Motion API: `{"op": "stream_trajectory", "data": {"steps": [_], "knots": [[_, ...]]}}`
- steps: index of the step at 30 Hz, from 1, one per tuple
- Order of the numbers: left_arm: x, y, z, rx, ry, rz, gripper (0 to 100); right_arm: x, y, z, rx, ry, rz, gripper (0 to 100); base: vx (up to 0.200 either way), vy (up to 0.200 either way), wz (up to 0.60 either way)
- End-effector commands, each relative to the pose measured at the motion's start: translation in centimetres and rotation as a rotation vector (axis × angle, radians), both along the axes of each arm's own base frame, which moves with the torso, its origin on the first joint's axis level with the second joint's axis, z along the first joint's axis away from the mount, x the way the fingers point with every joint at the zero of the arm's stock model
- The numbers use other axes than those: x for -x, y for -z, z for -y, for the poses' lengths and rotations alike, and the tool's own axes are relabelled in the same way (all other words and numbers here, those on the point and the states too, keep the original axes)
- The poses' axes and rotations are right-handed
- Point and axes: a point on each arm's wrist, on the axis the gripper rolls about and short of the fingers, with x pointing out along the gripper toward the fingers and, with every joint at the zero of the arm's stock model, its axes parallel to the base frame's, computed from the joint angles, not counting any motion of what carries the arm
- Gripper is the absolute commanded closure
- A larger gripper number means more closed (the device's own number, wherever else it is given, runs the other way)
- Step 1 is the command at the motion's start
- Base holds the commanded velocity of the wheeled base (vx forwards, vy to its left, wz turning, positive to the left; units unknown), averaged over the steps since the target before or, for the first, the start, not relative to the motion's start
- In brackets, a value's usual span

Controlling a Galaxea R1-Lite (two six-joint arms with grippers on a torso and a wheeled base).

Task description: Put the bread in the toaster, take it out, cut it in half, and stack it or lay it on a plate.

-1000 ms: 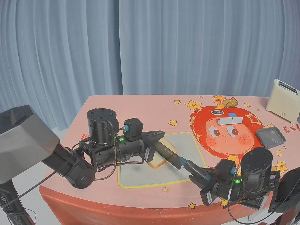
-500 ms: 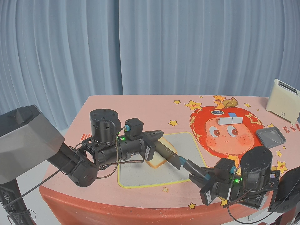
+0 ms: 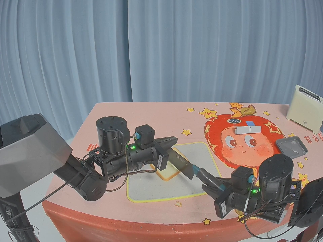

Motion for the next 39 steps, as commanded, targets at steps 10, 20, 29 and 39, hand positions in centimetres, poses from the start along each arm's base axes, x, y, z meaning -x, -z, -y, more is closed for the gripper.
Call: {"op": "stream_trajectory", "data": {"steps": [10,20,29,39], "knots": [[0.25,0.38,-0.09,-0.009,0.001,-0.011,100,-0.04,0.19,0.02,0.007,0.002,-0.006,100,0.000,0.000,0.00],[0.64,0.72,-0.27,-0.020,0.003,-0.025,100,0.31,0.25,0.04,0.012,-0.009,-0.010,100,0.000,0.000,0.00],[0.54,0.67,-0.29,-0.020,-0.005,-0.026,100,0.03,0.42,-0.01,0.013,0.000,-0.009,100,0.000,0.000,0.00],[0.77,0.66,-0.03,-0.022,0.004,-0.026,100,0.22,0.57,0.01,0.021,-0.002,-0.013,100,0.000,0.000,0.00]]}}
